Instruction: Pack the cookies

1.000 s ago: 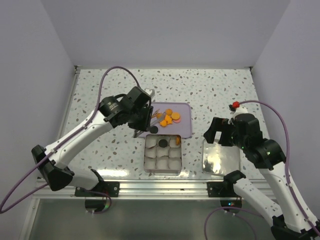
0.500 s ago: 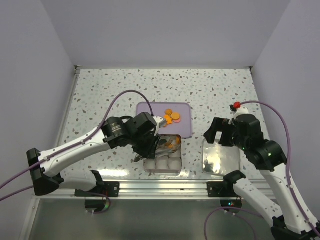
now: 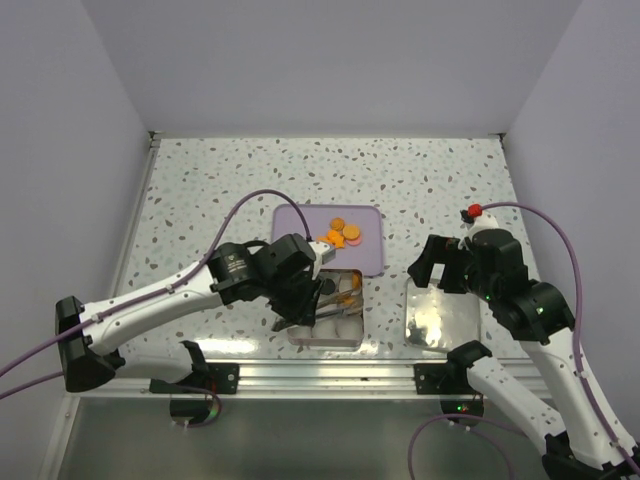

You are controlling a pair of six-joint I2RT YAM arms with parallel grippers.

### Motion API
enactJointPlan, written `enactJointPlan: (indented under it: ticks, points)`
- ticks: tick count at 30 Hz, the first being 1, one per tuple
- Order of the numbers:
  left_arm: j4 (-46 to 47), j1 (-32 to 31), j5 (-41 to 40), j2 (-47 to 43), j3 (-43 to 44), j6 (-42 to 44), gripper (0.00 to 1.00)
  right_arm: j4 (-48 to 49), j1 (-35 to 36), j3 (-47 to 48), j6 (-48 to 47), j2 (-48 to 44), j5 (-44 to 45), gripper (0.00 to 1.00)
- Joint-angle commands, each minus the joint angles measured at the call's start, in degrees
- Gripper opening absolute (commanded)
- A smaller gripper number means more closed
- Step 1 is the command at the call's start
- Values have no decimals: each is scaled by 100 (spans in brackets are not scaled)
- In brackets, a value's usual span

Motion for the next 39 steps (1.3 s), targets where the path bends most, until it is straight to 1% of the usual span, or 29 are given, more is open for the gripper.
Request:
enactJointPlan:
  ticks: [1,5,11,17,26,34,39]
  points:
    - [373,-40,49,80,35,-59,28,127,16,1,45,-5,-7,99]
    - [338,-32,-249,194,105,-120,29,136,16,1,36,4,-7,99]
    - [391,-32,-320,396,114,-129,32,136,16,-8,1,4,20,99]
    - [444,-40,-355,476,158,-103,40,153,16,-8,-17,39,11,99]
    - [339,-32,-373,476,359,-59,48,197,7,-25,-35,75,-7,99]
    - [277,-32,-443,502,465,-41,49,197,16,-34,-35,66,-15,99]
    - [-48,-23,-689,519,913,-24,49,197,25,-34,-35,66,-15,99]
